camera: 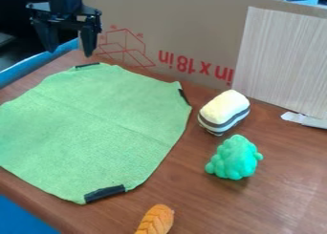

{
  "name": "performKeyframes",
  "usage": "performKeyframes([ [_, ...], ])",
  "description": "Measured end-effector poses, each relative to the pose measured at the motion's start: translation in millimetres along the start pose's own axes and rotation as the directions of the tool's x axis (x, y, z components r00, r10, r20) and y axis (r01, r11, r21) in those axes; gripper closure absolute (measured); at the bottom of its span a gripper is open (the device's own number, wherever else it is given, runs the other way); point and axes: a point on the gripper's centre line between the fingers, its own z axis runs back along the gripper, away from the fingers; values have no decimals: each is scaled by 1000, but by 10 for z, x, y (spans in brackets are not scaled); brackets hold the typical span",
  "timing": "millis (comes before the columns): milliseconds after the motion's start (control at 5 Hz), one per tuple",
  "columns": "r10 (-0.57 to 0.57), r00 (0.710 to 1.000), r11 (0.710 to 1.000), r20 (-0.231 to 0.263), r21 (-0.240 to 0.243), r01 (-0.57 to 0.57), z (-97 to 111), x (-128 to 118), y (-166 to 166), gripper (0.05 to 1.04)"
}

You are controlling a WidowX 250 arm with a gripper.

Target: Fold the cloth from left top to the rigth bottom

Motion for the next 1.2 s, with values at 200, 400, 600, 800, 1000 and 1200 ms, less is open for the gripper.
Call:
performKeyframes([
  [200, -8, 999, 1000, -40, -11, 7, -136, -28, -25, 84],
  [400, -83, 993, 993, -84, -88, 75, -289, 22, 153, 84],
  [600, -228, 970, 962, -90, -175, 210, -357, 134, 433, 84],
  [800, -463, 886, 863, -31, -247, 442, -476, 234, 494, 84],
  [1000, -647, 761, 745, 41, -176, 643, -530, 326, 551, 84],
  [1200, -706, 700, 691, 106, -114, 714, -730, 362, 485, 84],
])
